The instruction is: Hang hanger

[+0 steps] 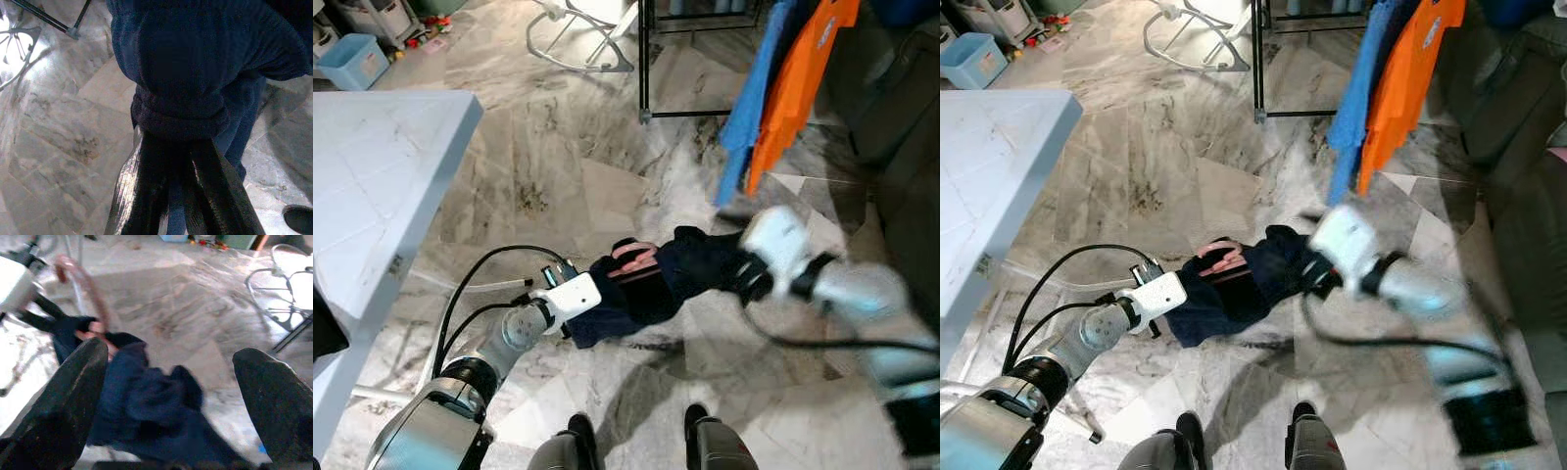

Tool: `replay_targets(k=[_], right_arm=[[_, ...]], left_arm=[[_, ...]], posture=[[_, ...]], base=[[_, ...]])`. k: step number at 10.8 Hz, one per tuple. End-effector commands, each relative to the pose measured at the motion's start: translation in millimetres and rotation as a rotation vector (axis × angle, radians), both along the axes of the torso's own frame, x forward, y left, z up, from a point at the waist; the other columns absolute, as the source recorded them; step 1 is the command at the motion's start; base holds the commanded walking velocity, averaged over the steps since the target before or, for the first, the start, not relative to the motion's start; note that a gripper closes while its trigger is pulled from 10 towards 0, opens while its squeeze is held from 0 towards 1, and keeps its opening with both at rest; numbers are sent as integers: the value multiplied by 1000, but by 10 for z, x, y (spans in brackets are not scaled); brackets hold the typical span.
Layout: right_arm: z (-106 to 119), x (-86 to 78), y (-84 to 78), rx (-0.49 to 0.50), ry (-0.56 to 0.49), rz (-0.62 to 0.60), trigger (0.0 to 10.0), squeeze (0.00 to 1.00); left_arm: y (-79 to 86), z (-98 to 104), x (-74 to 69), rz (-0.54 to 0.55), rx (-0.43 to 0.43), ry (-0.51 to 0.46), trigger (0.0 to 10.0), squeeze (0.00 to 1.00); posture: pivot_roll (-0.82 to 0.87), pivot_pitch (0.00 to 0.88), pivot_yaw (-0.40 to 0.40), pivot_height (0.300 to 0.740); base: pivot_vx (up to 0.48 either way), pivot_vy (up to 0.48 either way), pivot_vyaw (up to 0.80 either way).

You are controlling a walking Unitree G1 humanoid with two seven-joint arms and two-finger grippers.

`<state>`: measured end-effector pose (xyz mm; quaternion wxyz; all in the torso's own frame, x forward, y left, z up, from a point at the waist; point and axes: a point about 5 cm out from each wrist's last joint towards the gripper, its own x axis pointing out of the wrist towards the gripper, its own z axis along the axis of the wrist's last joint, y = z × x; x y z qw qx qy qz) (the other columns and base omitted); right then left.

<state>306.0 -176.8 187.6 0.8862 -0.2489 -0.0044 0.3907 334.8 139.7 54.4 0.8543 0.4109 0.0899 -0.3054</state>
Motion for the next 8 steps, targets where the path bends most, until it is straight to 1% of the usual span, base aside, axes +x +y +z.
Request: replay_targets(k=[1, 2, 3, 4, 5, 6, 7, 8], right_arm=[[-12, -10, -32, -22, 2, 10, 10000, 1000], [-69, -13, -156, -124, 24, 14, 10000, 1000], [-125, -17, -240, -198, 51, 19, 10000, 1000], [-148, -23, -252, -198, 75, 31, 10000, 1000], [-195, -32, -258, -205, 102, 62, 10000, 1000], [-222, -24, -261, -233, 105, 81, 10000, 1000], [-238, -9, -247, -246, 114, 112, 10000, 600], [-265, 14, -262, -279, 117, 122, 10000, 27]], left_arm=[[22, 23, 3, -16, 3, -20, 0, 0], [-37, 105, 26, -95, 21, -55, 0, 0], [-94, 192, 53, -154, 27, -97, 0, 0], [-127, 235, 65, -177, 21, -117, 0, 0], [-206, 328, 73, -246, 14, -172, 0, 0], [-267, 390, 68, -305, 17, -216, 0, 0], [-319, 447, 72, -336, -4, -241, 0, 0], [-369, 480, 66, -377, 3, -257, 0, 0]], posture=[[-301, 280, 112, 740], [-299, 281, 112, 740], [-299, 281, 111, 740], [-299, 279, 112, 740], [-295, 278, 113, 740], [-295, 276, 115, 740], [-293, 274, 116, 740], [-289, 273, 117, 740]], base=[[0, 0, 0], [0, 0, 0], [0, 0, 0], [0, 0, 0], [0, 0, 0], [0, 0, 0], [0, 0, 0], [0, 0, 0]])
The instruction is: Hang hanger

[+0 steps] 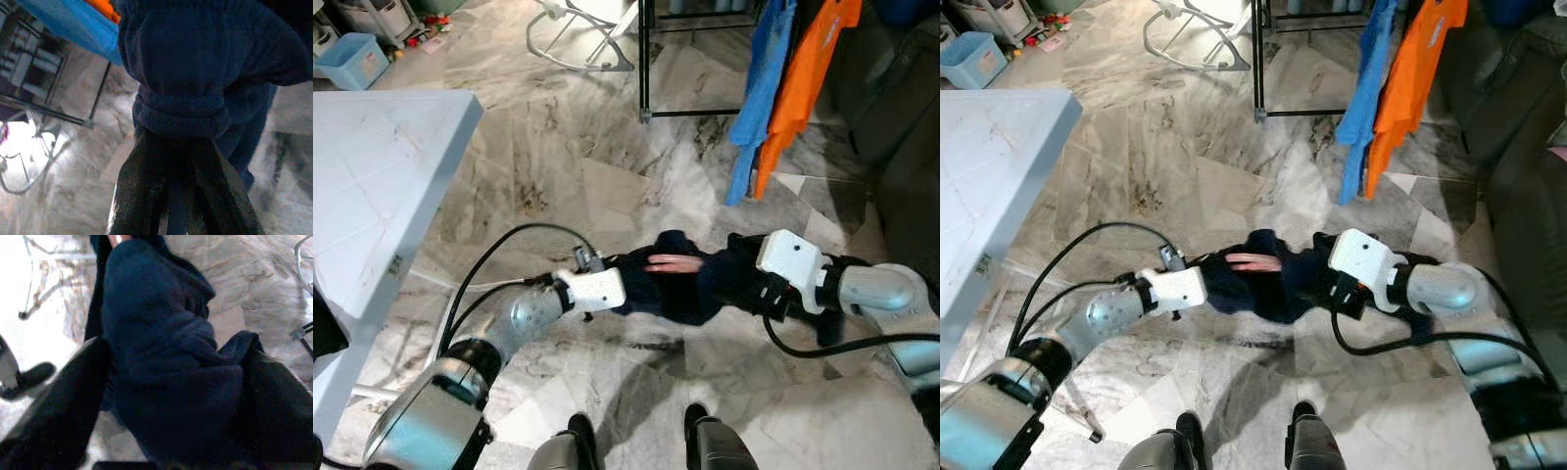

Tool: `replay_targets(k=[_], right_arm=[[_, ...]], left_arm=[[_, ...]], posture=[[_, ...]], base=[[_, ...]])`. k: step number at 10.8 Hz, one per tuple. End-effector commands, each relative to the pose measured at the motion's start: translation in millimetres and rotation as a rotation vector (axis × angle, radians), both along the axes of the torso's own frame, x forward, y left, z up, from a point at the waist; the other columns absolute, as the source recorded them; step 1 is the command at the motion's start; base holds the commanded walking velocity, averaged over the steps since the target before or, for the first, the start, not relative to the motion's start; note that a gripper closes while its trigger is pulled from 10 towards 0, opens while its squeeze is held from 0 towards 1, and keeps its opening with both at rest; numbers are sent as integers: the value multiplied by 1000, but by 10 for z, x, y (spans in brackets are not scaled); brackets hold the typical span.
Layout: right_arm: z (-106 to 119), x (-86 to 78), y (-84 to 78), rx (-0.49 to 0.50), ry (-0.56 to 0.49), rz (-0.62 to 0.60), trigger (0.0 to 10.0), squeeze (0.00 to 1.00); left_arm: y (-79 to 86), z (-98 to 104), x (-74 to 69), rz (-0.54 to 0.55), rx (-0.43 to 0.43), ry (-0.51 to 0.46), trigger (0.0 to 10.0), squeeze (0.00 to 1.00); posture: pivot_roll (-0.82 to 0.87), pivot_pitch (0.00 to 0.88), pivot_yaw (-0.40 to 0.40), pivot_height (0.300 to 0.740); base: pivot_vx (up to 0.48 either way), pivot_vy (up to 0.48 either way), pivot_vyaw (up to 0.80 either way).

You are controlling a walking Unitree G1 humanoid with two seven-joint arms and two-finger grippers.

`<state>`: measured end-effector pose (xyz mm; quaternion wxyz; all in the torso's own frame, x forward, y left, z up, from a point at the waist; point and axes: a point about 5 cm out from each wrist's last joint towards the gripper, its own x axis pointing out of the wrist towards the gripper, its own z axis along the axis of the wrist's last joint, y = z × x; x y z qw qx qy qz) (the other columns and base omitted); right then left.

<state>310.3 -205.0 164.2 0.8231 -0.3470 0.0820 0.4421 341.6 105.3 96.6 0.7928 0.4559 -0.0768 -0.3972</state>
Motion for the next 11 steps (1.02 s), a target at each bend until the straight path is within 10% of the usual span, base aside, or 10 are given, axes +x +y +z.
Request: replay_targets(k=[1, 11], right_arm=[[-14, 11, -20, -74, 3, 39, 0, 0], [-77, -33, -156, -183, 123, 98, 0, 0]], left_arm=[[-40, 30, -39, -93, 55, -52, 0, 0], [-2, -43, -73, -131, 129, -54, 0, 0]], posture=[[-285, 270, 117, 740], [-285, 276, 128, 740]], base=[[0, 0, 0], [0, 0, 0]])
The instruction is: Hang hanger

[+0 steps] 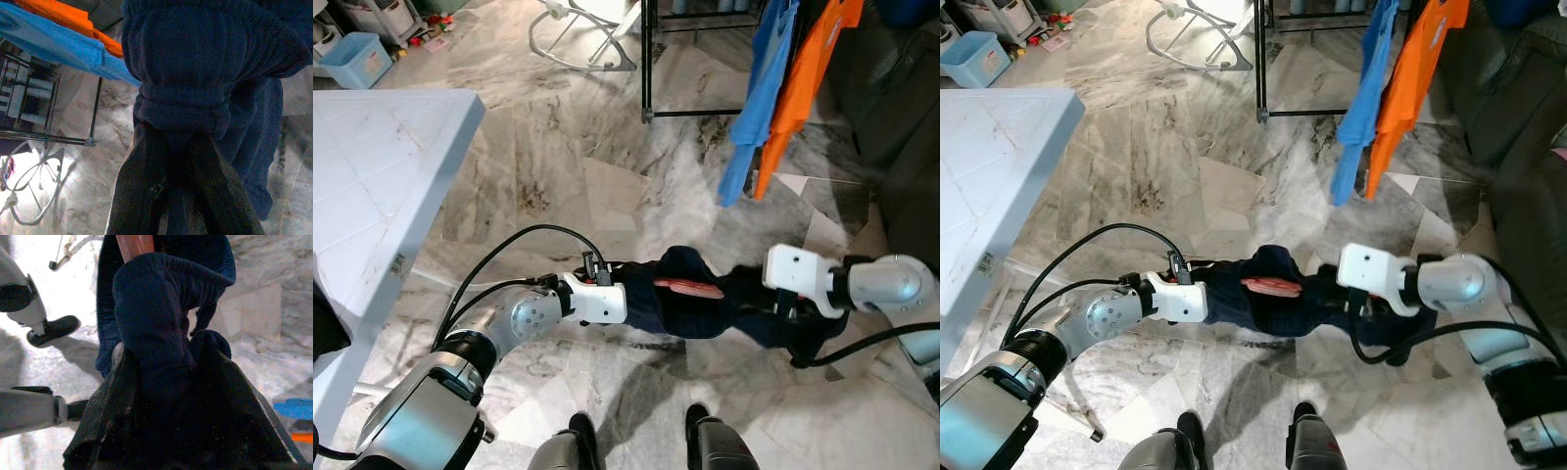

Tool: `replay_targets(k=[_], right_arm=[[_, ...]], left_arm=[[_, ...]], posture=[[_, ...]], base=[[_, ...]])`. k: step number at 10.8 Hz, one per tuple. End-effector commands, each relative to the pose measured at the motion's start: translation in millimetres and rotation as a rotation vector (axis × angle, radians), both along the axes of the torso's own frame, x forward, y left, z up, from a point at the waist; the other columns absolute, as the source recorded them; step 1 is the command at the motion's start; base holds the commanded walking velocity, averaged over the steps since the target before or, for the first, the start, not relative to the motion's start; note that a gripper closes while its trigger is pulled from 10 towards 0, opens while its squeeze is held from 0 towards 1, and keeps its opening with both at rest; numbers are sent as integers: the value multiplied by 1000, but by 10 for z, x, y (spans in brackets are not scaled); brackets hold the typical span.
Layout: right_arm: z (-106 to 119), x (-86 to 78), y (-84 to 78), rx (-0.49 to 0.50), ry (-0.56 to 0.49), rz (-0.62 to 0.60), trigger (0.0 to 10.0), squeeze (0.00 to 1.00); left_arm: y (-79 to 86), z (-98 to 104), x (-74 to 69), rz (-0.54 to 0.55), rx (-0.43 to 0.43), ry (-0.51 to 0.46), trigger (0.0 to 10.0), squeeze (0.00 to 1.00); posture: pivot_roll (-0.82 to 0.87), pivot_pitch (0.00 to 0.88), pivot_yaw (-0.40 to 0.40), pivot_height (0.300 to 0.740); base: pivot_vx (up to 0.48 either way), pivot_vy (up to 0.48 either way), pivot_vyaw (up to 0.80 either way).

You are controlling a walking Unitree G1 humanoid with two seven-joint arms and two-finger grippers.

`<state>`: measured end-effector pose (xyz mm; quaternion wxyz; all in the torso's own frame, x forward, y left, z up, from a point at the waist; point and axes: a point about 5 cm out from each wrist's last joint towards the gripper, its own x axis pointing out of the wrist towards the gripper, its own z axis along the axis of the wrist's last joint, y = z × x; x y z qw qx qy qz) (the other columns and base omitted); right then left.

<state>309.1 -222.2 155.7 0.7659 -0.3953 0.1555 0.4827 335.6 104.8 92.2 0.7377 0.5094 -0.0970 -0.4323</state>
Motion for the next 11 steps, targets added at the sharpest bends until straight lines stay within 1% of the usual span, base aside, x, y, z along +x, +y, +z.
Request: replay_targets(k=[1, 4, 7, 10, 11], right_arm=[[-3, -35, 14, -3, 20, 24, 0, 0], [-57, -53, 29, -1, 36, 21, 0, 0], [-96, -77, -5, 0, 59, 9, 0, 0], [-131, -80, 36, 48, 63, -9, 0, 0], [-155, -84, 71, 84, 55, -25, 0, 0]], left_arm=[[-9, 4, -13, -25, 2, -3, 0, 0], [-30, 18, -11, -22, -19, -8, 0, 0], [-55, 25, -9, -19, -37, -11, 0, 0], [-83, 8, -23, -18, -53, -4, 0, 0], [-95, 28, -23, -5, -93, -26, 0, 1000]], posture=[[-283, 276, 129, 740], [-286, 280, 129, 740], [-289, 282, 124, 740], [-289, 280, 124, 740], [-289, 279, 126, 740]], base=[[0, 0, 0], [0, 0, 0], [0, 0, 0], [0, 0, 0], [0, 0, 0]])
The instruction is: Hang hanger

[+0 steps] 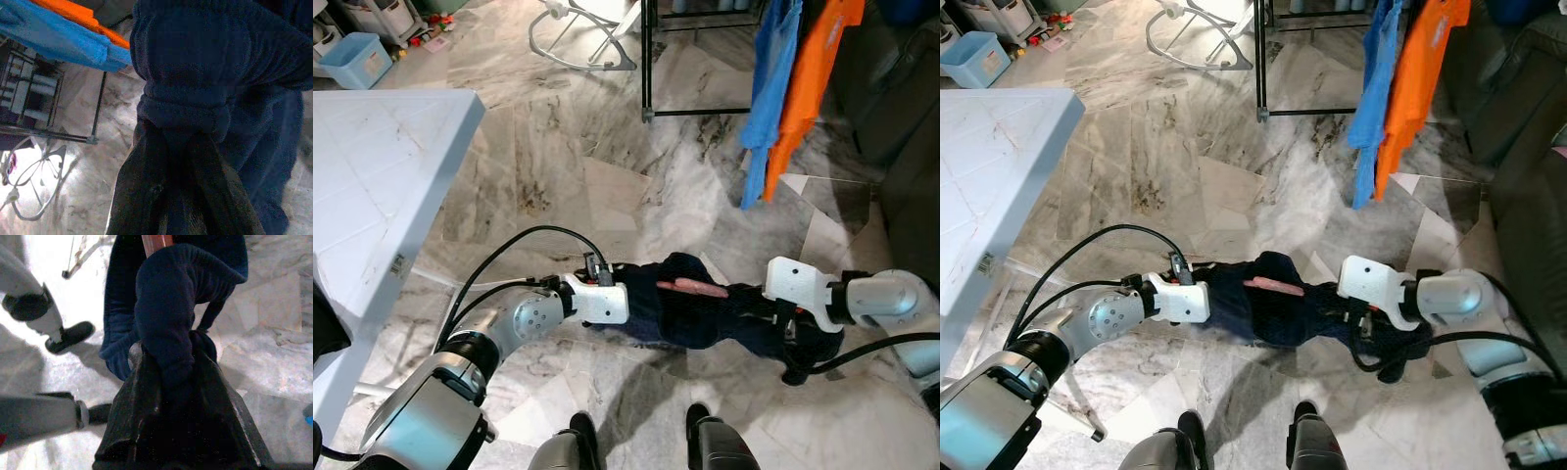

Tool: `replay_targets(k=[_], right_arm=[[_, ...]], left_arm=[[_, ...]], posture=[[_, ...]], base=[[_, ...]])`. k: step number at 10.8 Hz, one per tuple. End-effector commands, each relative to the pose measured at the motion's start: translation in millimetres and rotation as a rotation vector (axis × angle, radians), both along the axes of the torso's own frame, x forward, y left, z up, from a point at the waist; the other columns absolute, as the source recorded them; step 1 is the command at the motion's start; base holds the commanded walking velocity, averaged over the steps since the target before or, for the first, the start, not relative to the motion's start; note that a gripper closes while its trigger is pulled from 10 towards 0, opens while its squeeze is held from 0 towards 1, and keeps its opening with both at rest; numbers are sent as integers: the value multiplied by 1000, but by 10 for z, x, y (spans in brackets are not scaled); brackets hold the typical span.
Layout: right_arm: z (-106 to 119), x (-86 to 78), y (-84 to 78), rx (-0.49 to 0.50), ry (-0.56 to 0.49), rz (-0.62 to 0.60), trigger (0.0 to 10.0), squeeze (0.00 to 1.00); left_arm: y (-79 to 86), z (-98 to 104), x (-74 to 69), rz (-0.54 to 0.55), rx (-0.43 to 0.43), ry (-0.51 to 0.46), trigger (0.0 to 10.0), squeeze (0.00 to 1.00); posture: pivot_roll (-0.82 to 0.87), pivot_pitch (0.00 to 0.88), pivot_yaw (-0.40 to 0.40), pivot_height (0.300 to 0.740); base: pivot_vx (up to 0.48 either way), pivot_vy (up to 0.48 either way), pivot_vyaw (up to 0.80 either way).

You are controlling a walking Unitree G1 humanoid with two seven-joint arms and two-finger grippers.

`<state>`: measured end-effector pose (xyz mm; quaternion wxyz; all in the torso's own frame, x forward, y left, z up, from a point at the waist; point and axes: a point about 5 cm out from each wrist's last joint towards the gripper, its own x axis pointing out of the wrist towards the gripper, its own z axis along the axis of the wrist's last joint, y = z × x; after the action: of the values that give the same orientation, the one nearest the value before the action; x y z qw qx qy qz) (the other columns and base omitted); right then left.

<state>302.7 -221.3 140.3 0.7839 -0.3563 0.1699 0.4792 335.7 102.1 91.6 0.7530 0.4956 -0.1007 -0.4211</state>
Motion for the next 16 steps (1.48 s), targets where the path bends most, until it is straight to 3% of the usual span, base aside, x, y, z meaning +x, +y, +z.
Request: replay_targets(k=[1, 4, 6, 8, 11, 14, 16], right_arm=[[-15, -9, 88, 54, -30, -4, 0, 0], [-97, -63, 156, 99, -44, -36, 0, 0], [-265, -115, 244, 155, -42, -101, 0, 0], [-394, -143, 267, 139, -39, -151, 0, 0], [-510, -55, 278, 164, -83, -349, 0, 0], [-623, -59, 324, 198, -49, -434, 0, 0], [-666, -45, 346, 246, -32, -510, 0, 0]], left_arm=[[-64, 31, -30, -20, -78, -4, 10000, 1000], [-80, 119, -4, -9, -102, -135, 10000, 1000], [-125, 276, 4, -37, -180, -241, 10000, 1000], [-128, 344, 7, -50, -186, -344, 10000, 1000], [-116, 201, -96, -51, -229, -291, 10000, 1000], [-75, 9, -178, 78, -345, -174, 10000, 1000], [-22, -71, -173, 238, -475, -92, 10000, 1000]], posture=[[-290, 279, 127, 740], [-297, 280, 125, 740], [-299, 273, 122, 740], [-304, 271, 120, 740], [-306, 275, 113, 740], [-307, 277, 103, 740], [-301, 277, 99, 740]], base=[[0, 0, 0], [0, 0, 0], [0, 0, 0], [0, 0, 0], [0, 0, 0], [0, 0, 0], [0, 0, 0]])
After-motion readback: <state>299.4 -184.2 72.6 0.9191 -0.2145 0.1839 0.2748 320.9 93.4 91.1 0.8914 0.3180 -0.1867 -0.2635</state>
